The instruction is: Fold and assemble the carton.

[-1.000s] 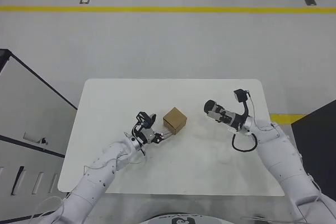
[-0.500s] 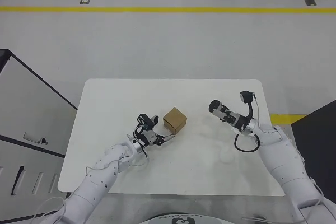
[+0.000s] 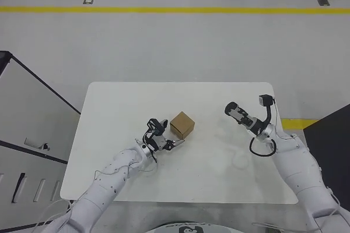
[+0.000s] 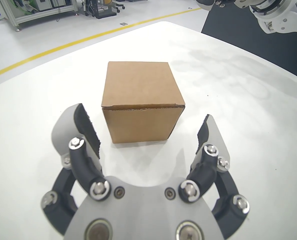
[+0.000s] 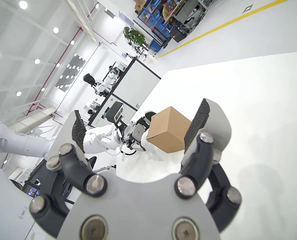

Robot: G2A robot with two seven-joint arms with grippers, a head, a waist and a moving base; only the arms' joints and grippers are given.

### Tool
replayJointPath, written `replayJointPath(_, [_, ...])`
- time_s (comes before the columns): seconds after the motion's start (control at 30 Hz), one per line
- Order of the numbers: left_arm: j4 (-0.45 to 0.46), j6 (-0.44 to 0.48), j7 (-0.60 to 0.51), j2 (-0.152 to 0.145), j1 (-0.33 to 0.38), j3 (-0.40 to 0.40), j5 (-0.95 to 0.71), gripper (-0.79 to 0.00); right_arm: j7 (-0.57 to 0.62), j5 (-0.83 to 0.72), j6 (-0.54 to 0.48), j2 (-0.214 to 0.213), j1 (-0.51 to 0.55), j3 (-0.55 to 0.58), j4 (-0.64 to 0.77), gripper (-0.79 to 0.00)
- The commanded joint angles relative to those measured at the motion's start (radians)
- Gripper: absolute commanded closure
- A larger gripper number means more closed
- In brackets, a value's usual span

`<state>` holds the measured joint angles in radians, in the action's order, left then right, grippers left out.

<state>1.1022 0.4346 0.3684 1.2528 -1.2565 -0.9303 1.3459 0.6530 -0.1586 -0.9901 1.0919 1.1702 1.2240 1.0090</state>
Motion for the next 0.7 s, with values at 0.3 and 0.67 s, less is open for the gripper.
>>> replayJointPath(0.3, [0.004,-0.117,0.034,0.021,-0.012,0.021,-0.021,-0.785,0.0,0.0,0.0,0.0,0.0,0.0,0.0,-0.785])
replayJointPath(0.67, [-0.073,-0.136,0.055,0.051,0.033,0.067,-0.034,-0.785,0.0,0.0,0.0,0.0,0.0,0.0,0.0,-0.785])
